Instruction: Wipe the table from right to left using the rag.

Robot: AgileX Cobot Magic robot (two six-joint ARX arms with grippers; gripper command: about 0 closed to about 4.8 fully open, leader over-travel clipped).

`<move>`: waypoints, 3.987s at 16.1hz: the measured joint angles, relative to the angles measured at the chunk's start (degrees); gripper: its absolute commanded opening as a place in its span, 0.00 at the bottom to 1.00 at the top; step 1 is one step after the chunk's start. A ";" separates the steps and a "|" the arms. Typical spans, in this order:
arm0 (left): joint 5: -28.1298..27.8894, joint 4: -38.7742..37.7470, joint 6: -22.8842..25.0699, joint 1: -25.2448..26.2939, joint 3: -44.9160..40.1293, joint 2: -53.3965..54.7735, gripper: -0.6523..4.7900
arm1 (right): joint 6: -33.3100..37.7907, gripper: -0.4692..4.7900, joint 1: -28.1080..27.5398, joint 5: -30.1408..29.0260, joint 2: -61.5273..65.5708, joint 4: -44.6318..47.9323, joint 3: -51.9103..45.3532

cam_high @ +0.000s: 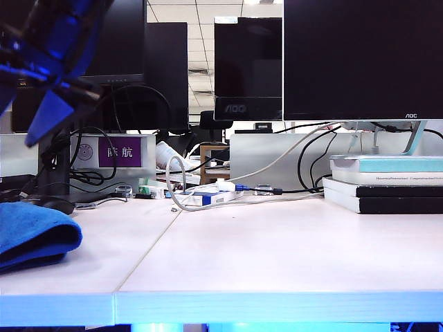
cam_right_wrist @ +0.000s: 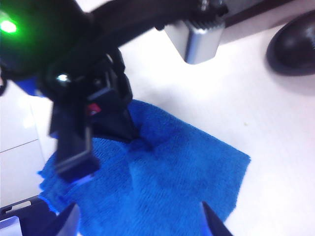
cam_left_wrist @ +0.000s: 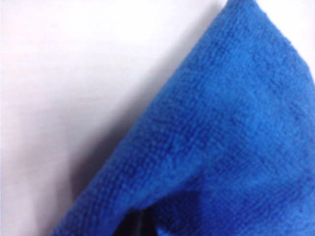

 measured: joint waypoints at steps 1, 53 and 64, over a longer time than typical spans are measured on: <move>-0.02 0.39 0.00 0.00 0.00 0.00 0.11 | 0.00 0.57 -0.02 0.07 -0.59 -0.07 -0.07; -35.80 25.20 -21.86 -16.87 -34.97 -83.21 0.11 | 3.41 0.09 -5.14 34.95 -101.92 34.25 -97.44; -30.58 45.03 -20.76 -16.87 -47.06 -83.23 0.11 | 8.52 0.09 -4.92 37.31 -119.19 29.62 -111.95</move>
